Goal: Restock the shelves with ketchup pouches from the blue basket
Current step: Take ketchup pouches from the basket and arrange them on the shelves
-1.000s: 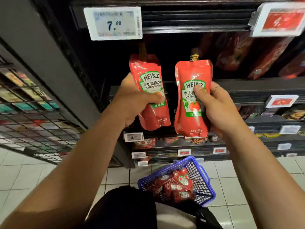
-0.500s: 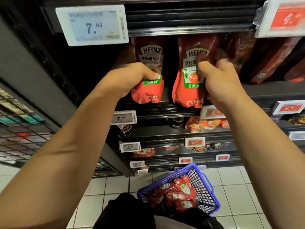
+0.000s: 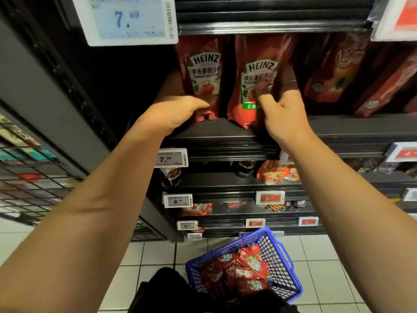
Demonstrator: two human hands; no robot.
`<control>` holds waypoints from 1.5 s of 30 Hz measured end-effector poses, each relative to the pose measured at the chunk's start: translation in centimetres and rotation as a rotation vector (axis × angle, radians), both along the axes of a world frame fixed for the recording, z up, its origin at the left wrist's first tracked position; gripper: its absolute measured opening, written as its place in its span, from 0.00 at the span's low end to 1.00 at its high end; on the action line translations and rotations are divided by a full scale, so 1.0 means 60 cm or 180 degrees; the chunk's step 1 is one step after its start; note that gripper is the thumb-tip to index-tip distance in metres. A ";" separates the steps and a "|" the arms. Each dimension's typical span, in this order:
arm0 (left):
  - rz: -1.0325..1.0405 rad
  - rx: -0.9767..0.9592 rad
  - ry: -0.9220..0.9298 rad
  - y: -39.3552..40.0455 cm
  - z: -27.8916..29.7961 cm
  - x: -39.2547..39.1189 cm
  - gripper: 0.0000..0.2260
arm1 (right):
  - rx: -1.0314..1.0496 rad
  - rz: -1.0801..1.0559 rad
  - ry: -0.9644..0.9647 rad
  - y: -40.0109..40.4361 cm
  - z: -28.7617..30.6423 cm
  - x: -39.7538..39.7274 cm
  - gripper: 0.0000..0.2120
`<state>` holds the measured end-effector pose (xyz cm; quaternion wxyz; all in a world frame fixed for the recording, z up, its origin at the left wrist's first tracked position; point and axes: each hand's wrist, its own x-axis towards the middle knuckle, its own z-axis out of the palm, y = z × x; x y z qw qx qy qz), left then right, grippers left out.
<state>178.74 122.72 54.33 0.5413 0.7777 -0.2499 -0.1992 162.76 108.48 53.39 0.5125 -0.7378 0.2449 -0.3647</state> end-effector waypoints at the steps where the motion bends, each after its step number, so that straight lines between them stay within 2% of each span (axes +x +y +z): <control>1: 0.0058 0.0052 -0.0010 0.005 -0.005 -0.003 0.13 | -0.0048 0.0045 0.0065 -0.001 -0.003 -0.004 0.24; 4: 0.0289 -0.0213 -0.0760 0.022 -0.025 -0.019 0.37 | -0.0173 -0.0027 0.0167 -0.005 -0.011 -0.007 0.27; 5: 0.0418 -0.0410 -0.0984 0.026 -0.030 -0.026 0.40 | -0.0231 -0.0098 0.0176 -0.007 -0.014 -0.004 0.27; 7: 0.0626 -0.0599 -0.1315 0.026 -0.042 -0.032 0.37 | -0.0384 -0.0198 0.0221 -0.013 -0.021 0.006 0.28; 10: 0.0789 -0.0346 -0.1581 0.013 -0.046 -0.028 0.32 | -0.0510 -0.0264 0.0313 -0.024 -0.026 0.025 0.29; 14: 0.0647 -0.0117 -0.1852 -0.015 -0.041 0.000 0.32 | -0.0900 -0.0437 0.0571 -0.052 -0.021 0.061 0.28; 17: 0.0524 0.0277 -0.2142 -0.042 -0.031 0.018 0.34 | -0.0953 -0.0482 0.0700 -0.069 -0.011 0.085 0.31; 22: 0.0123 0.0408 -0.2046 -0.078 -0.022 0.044 0.35 | -0.0953 -0.0444 0.0911 -0.083 0.002 0.102 0.31; 26: -0.0200 0.0395 -0.1822 -0.101 -0.019 0.071 0.32 | -0.0837 -0.0433 0.0902 -0.092 0.008 0.117 0.29; 29: -0.0472 0.0343 -0.1917 -0.113 -0.007 0.095 0.29 | -0.0760 -0.0456 0.0904 -0.092 0.009 0.123 0.31; 32: -0.0300 0.0323 -0.2035 -0.125 -0.005 0.118 0.28 | -0.0751 -0.0500 0.0881 -0.097 0.006 0.129 0.31; 35: -0.0156 0.0469 -0.1986 -0.147 -0.014 0.130 0.32 | -0.0786 -0.0551 0.0891 -0.107 0.008 0.147 0.31; 38: 0.0255 0.0507 -0.1919 -0.167 -0.022 0.121 0.33 | -0.0731 -0.0495 0.0976 -0.116 0.009 0.173 0.33; 42: 0.0654 -0.0171 -0.1895 -0.167 -0.037 0.098 0.34 | -0.0506 -0.0370 0.0919 -0.128 0.016 0.206 0.33; 45: 0.1064 -0.0459 -0.2499 -0.156 -0.038 0.089 0.37 | -0.0669 -0.0826 0.0959 -0.120 0.004 0.206 0.39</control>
